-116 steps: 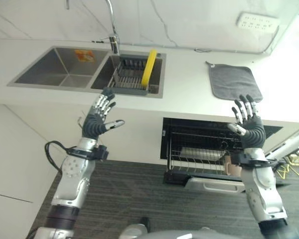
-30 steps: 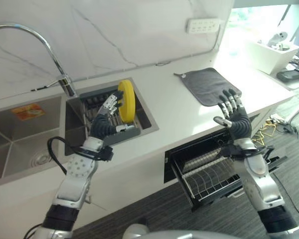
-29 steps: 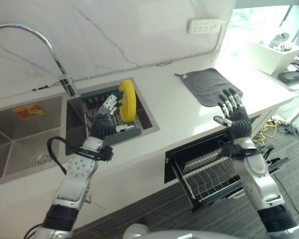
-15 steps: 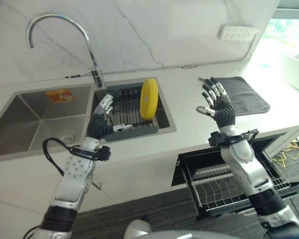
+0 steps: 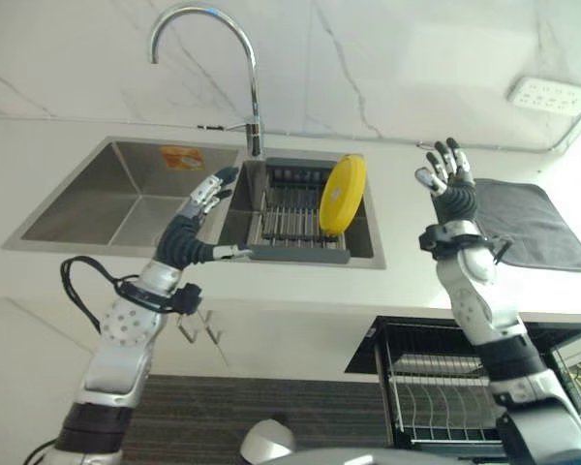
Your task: Place the dishes in the dishwasher.
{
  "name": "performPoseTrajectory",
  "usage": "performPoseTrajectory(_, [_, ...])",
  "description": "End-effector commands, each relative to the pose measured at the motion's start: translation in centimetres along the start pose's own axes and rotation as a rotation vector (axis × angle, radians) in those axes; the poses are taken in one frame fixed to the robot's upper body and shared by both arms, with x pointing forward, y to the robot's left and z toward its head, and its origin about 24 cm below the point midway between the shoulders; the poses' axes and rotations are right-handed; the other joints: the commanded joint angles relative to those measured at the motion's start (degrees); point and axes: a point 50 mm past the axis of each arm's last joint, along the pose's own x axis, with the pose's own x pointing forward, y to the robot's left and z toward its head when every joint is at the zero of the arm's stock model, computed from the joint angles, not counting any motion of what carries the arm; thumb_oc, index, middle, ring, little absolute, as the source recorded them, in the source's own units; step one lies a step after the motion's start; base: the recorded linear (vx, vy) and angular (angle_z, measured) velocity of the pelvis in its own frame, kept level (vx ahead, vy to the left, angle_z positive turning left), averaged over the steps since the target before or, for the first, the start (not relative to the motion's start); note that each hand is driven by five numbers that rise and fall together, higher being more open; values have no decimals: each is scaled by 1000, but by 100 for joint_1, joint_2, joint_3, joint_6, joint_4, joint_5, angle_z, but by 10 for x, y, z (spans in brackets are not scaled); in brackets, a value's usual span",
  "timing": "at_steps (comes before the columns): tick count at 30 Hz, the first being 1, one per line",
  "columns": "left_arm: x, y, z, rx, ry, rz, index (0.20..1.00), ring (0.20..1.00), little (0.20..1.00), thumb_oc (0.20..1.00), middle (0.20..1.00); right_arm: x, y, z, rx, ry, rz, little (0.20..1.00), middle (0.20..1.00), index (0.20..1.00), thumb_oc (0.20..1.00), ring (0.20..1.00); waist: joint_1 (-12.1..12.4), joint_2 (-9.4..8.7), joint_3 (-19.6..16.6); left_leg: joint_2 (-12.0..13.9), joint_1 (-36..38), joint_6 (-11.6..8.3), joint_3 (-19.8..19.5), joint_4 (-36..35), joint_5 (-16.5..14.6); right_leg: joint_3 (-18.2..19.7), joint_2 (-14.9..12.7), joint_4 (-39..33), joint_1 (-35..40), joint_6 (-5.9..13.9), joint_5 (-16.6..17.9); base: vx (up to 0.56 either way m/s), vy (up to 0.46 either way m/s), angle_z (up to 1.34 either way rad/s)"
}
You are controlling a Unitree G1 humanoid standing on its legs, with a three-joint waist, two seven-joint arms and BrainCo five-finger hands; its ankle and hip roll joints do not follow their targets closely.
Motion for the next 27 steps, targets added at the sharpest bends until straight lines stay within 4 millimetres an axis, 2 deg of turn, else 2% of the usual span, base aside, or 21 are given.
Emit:
performPoseTrajectory(1, [12,5,16,33,-126,-34,1000,1000,1000,1000,1000,16,2,30,-61,-111,7,1000,1000,1000,1000,1000,34,234,-355,286,96,121,270,-134,-287,85,-287,91,86,121,-52,28,31,16])
performPoseTrajectory(2, [17,5,20,49,-151,-52,1000,1000,1000,1000,1000,22,-1,26,-161,-88,15,1000,1000,1000,1000,1000,67,224,-356,268,76,114,218,-134,-263,69,-270,88,105,125,-55,29,31,12])
performPoseTrajectory(7, [23,-2,25,43,-193,-116,1000,1000,1000,1000,1000,27,-9,17,-288,-66,-34,1000,1000,1000,1000,1000,108,178,-357,252,51,90,149,-134,-244,35,-223,77,149,126,-83,39,-4,12])
performPoseTrajectory(13, [32,-11,31,14,-235,-174,1000,1000,1000,1000,1000,34,-21,5,-196,-34,-168,1000,1000,1000,1000,1000,167,223,-346,285,69,69,144,-134,-229,10,-209,69,220,121,-121,16,2,8])
performPoseTrajectory(18, [37,-14,34,-2,-250,-204,1000,1000,1000,1000,1000,38,-34,7,-224,-47,-250,1000,1000,1000,1000,1000,189,267,-359,285,114,66,117,-134,-238,-10,-233,101,242,130,-127,0,0,0])
performPoseTrajectory(21, [38,-15,34,-11,-243,-216,1000,1000,1000,1000,1000,40,-36,5,-226,-22,-214,1000,1000,1000,1000,1000,195,270,-365,285,130,60,120,-134,-236,-21,-239,92,258,141,-122,0,0,0])
performPoseTrajectory(25, [39,-18,29,-62,-209,-241,1000,1000,1000,1000,1000,38,-25,-10,-130,56,-42,1000,1000,1000,1000,1000,186,252,-355,308,149,42,174,-134,-224,-32,-258,89,268,152,-117,17,-15,0])
performPoseTrajectory(26, [39,-18,28,-62,-205,-242,1000,1000,1000,1000,1000,38,-24,-11,-122,62,-25,1000,1000,1000,1000,1000,172,228,-377,344,200,10,167,-134,-343,45,-224,64,328,176,-226,0,0,0])
performPoseTrajectory(27, [39,-20,27,-80,-197,-244,1000,1000,1000,1000,1000,36,-23,-14,-97,75,7,1000,1000,1000,1000,1000,193,247,-348,324,176,35,190,-134,-235,-41,-266,106,277,154,-127,56,-72,1])
